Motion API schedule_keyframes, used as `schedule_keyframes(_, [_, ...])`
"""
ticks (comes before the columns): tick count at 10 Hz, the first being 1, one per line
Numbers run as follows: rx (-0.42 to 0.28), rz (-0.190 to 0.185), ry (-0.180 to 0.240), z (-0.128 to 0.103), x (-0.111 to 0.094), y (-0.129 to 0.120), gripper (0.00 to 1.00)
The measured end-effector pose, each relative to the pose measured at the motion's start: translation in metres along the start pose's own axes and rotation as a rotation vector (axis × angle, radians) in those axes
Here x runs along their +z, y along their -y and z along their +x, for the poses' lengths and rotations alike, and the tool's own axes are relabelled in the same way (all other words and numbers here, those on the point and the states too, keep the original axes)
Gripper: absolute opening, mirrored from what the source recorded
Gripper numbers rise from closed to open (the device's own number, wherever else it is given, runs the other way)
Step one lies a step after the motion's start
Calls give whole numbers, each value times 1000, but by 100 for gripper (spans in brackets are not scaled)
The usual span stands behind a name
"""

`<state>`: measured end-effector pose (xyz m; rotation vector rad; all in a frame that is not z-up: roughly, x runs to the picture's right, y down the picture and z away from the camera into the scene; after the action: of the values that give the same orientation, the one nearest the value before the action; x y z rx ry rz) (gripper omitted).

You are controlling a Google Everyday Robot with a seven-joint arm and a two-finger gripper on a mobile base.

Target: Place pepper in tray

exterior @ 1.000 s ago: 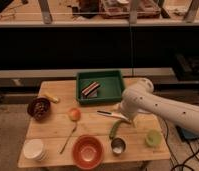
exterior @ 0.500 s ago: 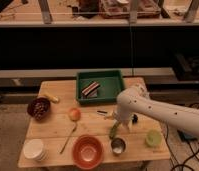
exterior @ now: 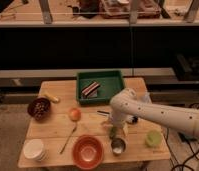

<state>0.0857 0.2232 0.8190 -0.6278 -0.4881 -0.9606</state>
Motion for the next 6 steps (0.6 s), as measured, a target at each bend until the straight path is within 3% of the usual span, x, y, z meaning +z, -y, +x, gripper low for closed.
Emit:
schedule_keyframes(2, [17, -24, 17, 1, 5, 5, 70])
schedule_keyframes(6, [50, -41, 36, 4, 9, 4, 29])
